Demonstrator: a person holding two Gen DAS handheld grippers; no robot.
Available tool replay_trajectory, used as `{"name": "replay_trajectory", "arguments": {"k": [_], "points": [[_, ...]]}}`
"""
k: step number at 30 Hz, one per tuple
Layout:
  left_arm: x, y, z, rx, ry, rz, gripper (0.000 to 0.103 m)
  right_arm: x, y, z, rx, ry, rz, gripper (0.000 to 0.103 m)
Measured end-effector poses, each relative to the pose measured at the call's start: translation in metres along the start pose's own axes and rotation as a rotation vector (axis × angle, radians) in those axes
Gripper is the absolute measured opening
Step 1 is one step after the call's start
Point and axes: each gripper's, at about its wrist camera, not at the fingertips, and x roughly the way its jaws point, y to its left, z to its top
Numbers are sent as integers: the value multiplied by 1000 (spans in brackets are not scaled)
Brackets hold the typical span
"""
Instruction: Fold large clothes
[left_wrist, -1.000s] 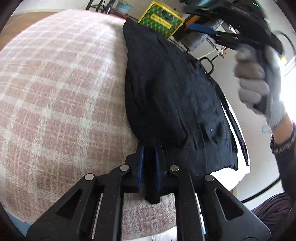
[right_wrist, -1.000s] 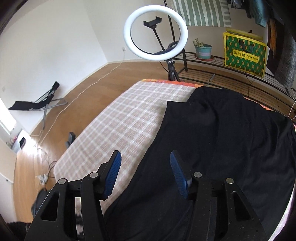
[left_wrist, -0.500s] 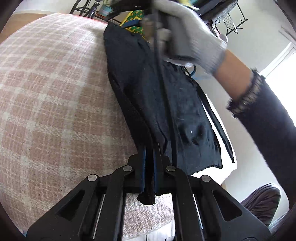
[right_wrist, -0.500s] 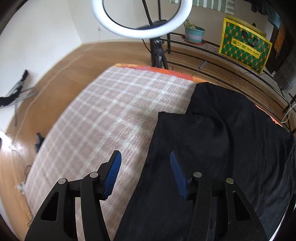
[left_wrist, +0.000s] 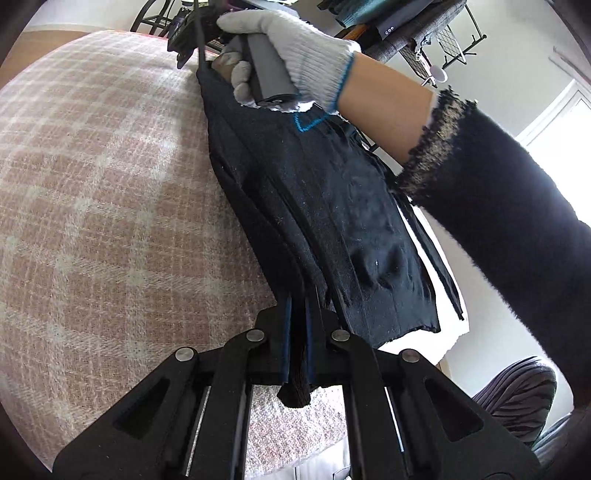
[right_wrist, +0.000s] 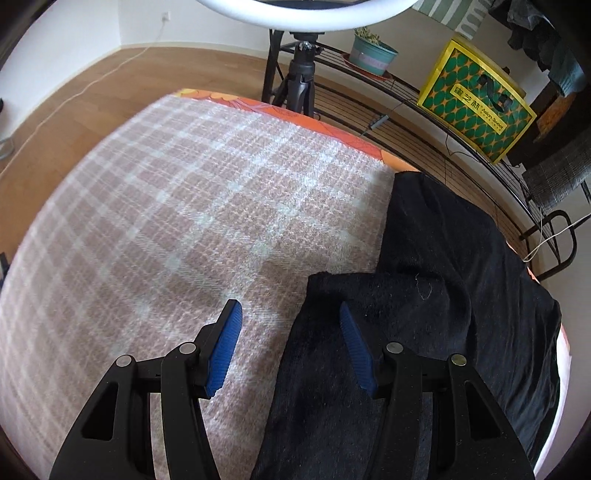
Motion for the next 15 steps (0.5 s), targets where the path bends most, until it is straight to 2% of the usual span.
{"name": "replay_trajectory", "arguments": {"k": [1,3,5,6,7,9,11,13,15], "points": [[0,-1,0,8,-1,6,3,2,0,1,2,4,-4,50],[-1,-5,-1,27,-5,31,3,6,-3,2,10,15,-7,33],[-1,-7,-4,23,-4,35,4,8,-8,2,12,12,-10,24],[0,-7,-4,21,-1,46,4,7,-9,2,9,8,-13,9],[0,-7,-6,22,2,56,4,8,-11,2,2,10,-43,9],[0,-7,-8,18,-3,85,5,8,-16,3,11,8,-12,7],[2,-3,-10,2,10,100,14,6,-23,3,31,4,26,5],[4,0,-12,-12,16,127,31,4,-30,5,51,-2,60,4],[6,2,-16,-17,9,128,31,1,-36,6,70,-14,93,4]]}}
